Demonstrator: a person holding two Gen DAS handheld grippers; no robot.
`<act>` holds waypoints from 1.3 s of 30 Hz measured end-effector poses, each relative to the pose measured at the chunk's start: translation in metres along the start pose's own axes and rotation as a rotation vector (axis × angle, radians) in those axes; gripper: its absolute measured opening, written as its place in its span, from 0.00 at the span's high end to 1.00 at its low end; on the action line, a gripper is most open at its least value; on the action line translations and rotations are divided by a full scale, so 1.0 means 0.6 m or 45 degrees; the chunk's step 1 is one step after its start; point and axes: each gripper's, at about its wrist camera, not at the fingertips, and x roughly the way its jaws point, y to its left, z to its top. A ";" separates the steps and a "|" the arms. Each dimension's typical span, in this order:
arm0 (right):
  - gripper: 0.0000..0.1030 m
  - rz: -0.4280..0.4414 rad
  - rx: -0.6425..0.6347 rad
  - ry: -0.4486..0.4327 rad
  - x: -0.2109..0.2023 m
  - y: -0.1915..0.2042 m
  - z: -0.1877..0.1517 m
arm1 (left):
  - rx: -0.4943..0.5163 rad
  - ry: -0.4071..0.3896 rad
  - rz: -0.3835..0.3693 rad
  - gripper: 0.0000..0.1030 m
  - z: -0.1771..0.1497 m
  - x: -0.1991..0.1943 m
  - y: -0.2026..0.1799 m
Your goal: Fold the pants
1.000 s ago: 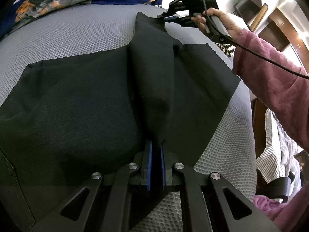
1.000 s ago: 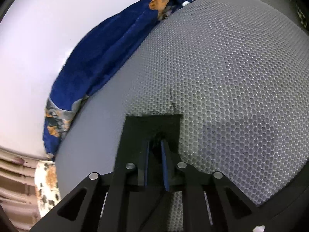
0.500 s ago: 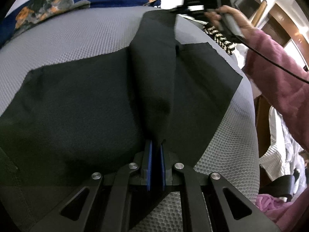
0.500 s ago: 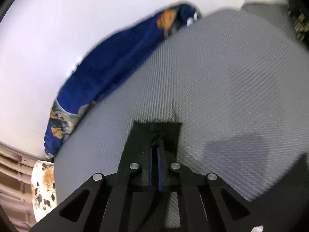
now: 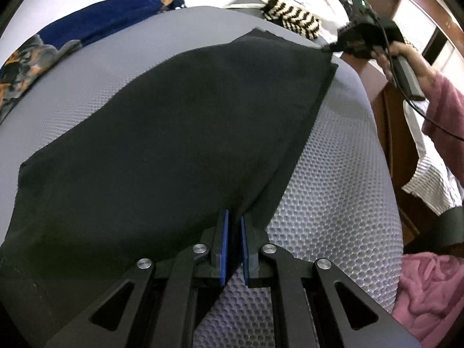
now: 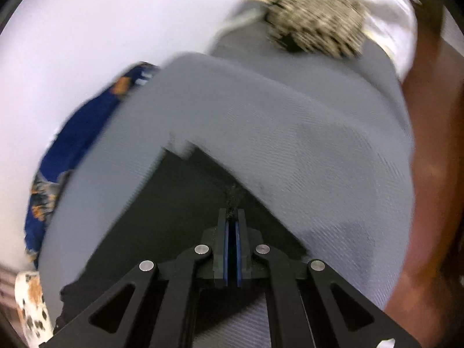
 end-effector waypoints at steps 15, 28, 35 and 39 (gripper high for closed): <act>0.87 -0.063 -0.012 0.024 0.016 -0.017 -0.001 | 0.032 0.025 0.036 0.79 0.004 -0.004 -0.004; 0.85 0.172 -0.278 0.121 0.110 0.134 0.135 | -0.414 -0.215 0.068 0.55 -0.009 -0.099 0.134; 0.78 0.162 -0.349 0.186 0.163 0.165 0.164 | -0.609 -0.230 0.197 0.55 -0.030 -0.114 0.208; 0.77 0.144 -0.393 0.206 0.176 0.166 0.164 | -0.659 -0.224 0.223 0.55 -0.047 -0.121 0.221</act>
